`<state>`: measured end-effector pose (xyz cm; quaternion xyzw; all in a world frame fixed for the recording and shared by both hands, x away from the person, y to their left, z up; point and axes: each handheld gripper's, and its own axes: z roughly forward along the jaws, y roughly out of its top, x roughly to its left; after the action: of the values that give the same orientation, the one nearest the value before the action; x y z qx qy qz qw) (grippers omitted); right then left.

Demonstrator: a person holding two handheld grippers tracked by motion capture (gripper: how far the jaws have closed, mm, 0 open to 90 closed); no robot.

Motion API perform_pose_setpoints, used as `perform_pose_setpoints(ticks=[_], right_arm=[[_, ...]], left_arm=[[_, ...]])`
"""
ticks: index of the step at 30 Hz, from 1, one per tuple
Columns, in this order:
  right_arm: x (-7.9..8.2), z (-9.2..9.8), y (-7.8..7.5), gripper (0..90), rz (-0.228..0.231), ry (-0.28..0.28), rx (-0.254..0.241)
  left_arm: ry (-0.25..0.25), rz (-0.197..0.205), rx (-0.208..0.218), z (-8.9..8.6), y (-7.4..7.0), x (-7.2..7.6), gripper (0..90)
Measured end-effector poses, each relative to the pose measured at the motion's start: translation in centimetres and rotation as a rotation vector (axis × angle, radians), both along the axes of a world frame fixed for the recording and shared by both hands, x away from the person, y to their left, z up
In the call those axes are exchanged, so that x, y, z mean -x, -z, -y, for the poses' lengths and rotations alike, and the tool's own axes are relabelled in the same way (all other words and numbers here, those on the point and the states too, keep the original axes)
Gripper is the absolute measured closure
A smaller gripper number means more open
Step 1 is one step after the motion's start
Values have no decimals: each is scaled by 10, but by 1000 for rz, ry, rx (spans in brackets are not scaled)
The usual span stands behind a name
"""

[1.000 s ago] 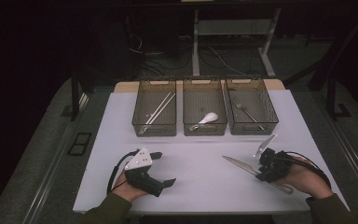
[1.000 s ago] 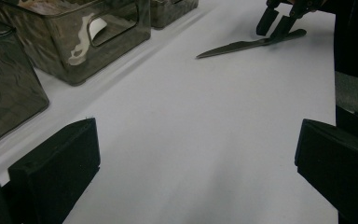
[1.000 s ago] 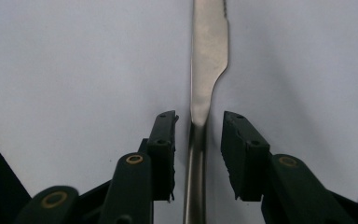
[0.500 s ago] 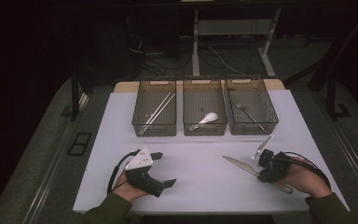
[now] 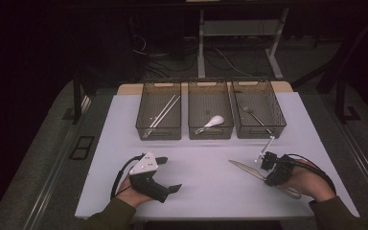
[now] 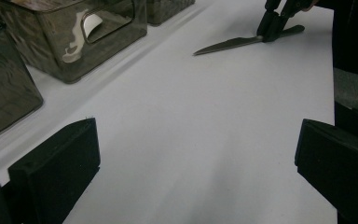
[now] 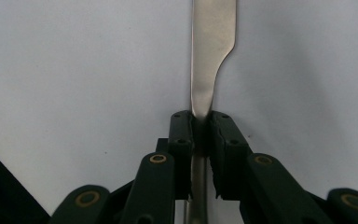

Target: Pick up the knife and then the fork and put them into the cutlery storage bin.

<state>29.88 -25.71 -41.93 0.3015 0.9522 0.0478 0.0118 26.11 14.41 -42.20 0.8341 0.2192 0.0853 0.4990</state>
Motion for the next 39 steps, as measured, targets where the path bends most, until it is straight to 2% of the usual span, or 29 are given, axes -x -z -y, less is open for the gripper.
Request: perform_pose_setpoints(ticks=[5, 8, 12, 14, 23, 29, 39], right_arm=[[-1, 1, 0, 799, 12, 2, 7], [0, 5, 0, 799, 15, 5, -19], [0, 12, -2, 798, 30, 48, -71], [1, 16, -4, 798, 45, 78, -107], [-1, 38, -14, 798, 130, 135, -260], [-3, 47, -17, 798, 170, 176, -365], [-3, 59, -21, 798, 247, 230, -500]], left_arm=[[3, 4, -2, -1, 0, 0, 0], [0, 1, 2, -1, -1, 0, 0], [0, 4, 5, -2, -1, 0, 0], [1, 5, 6, -2, -1, 0, 0], [0, 7, 6, -2, -1, 0, 0], [-1, 8, 7, -2, -2, 0, 0], [1, 10, 10, -2, -1, 0, 0]])
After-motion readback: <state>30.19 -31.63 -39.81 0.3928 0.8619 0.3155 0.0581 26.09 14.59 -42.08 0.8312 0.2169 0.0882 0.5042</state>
